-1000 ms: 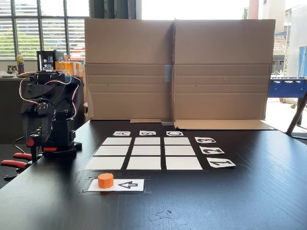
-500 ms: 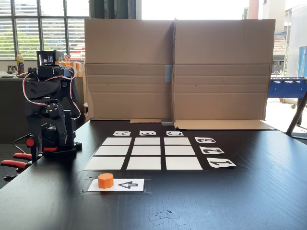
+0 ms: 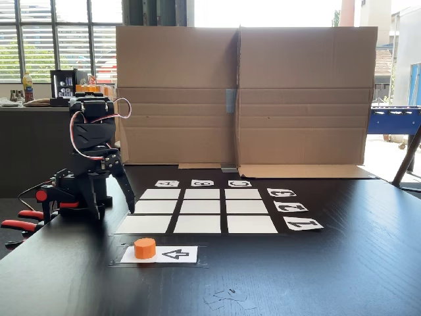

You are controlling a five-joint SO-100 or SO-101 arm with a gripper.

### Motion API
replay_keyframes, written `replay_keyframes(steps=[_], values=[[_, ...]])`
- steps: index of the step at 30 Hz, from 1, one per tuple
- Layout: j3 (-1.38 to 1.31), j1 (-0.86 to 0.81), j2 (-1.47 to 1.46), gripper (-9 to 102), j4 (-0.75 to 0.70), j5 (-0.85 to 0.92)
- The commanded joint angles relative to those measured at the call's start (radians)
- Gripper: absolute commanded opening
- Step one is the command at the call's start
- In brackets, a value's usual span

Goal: Pick up the round, orange token and place it in the grid on square A1.

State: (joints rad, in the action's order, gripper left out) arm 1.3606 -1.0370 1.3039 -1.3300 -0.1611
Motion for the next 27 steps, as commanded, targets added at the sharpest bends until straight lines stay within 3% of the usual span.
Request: replay_keyframes(steps=[1, 27], values=[[-0.075, 0.044, -0.026, 26, -0.003, -0.014], [-0.143, 0.115, -0.232, 28, 0.005, -0.031]])
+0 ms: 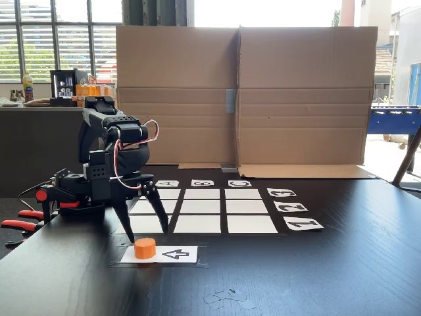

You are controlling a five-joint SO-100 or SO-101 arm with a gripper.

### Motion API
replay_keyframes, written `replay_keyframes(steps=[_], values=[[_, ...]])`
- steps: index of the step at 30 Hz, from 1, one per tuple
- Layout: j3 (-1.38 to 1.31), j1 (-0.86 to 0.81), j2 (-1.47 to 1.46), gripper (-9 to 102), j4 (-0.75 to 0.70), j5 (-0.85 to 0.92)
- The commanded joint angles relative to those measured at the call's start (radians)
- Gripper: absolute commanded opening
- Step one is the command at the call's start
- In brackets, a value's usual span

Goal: Pick up the round, orange token and place it in the grid on square A1.

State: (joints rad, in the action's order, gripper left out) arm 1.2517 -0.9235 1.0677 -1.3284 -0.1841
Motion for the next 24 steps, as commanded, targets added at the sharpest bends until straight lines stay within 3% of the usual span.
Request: replay_keyframes(steps=[1, 24], values=[[-0.034, 0.0, 0.005, 28, 0.005, -0.008], [-0.043, -0.063, -0.031, 28, 0.029, -0.005]])
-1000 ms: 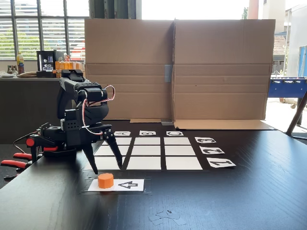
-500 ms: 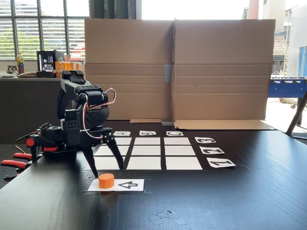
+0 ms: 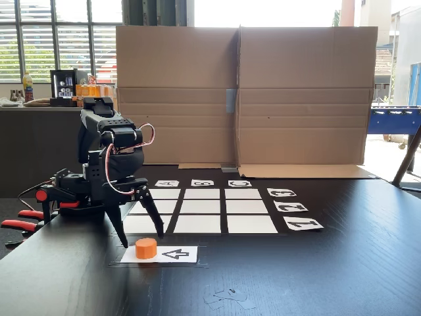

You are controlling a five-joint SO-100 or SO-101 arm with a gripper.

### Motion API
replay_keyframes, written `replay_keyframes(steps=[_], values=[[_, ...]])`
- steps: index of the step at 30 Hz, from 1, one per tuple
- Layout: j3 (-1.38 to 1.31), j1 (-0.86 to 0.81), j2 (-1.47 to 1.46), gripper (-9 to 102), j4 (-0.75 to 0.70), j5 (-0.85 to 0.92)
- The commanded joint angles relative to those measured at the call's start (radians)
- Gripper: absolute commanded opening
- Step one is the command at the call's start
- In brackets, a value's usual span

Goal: Pick up the round, orange token and place it in the grid on square A1.

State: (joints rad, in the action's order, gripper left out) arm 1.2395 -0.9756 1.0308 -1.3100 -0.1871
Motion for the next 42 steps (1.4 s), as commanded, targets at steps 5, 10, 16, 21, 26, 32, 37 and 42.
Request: replay_keyframes(steps=[5, 10, 16, 21, 26, 32, 37, 42], values=[[-0.031, -0.012, -0.002, 28, 0.018, 0.0], [-0.037, -0.012, -0.009, 27, 0.021, 0.0], [-0.046, -0.014, -0.02, 26, 0.021, 0.002], [-0.049, -0.014, -0.025, 24, 0.021, 0.002], [-0.049, -0.014, -0.026, 18, 0.021, 0.003], [-0.049, -0.009, -0.034, 12, 0.021, 0.006], [-0.052, -0.009, -0.034, 11, 0.021, 0.006], [-0.054, -0.012, 0.015, 10, 0.011, 0.006]])
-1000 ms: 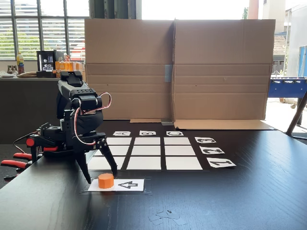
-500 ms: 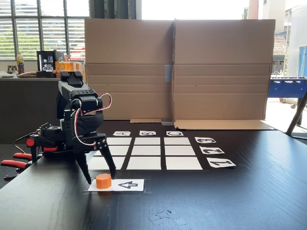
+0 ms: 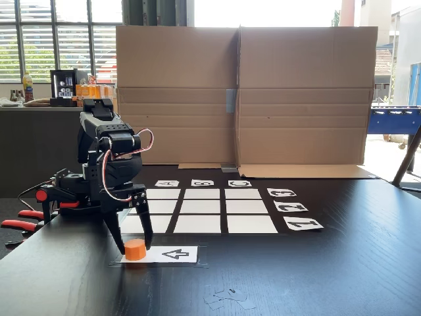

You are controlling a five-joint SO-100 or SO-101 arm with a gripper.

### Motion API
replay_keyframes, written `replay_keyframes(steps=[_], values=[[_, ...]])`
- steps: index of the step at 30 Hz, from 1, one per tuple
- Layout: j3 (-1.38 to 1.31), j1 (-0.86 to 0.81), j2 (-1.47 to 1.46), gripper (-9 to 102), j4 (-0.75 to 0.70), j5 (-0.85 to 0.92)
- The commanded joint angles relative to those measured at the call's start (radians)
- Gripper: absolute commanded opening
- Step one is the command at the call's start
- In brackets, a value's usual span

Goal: Pick up the round, orange token and place it in the grid on square A1.

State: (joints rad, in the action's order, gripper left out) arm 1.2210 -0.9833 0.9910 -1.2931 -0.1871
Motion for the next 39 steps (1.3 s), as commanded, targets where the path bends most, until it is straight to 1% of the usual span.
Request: replay_keyframes(steps=[1, 6, 14, 19, 25, 33, 39], values=[[-0.035, -0.006, 0.078, 10, -0.009, 0.006], [-0.035, -0.012, 0.245, 11, -0.08, 0.006], [0.012, -0.015, 0.598, 11, -0.236, 0.009], [0.158, -0.006, 0.854, 11, -0.247, 0.009], [0.376, 0.023, 1.074, 11, -0.247, 0.02], [0.692, 0.061, 1.316, 11, -0.247, 0.06], [0.882, 0.094, 1.436, 11, -0.247, 0.087]])
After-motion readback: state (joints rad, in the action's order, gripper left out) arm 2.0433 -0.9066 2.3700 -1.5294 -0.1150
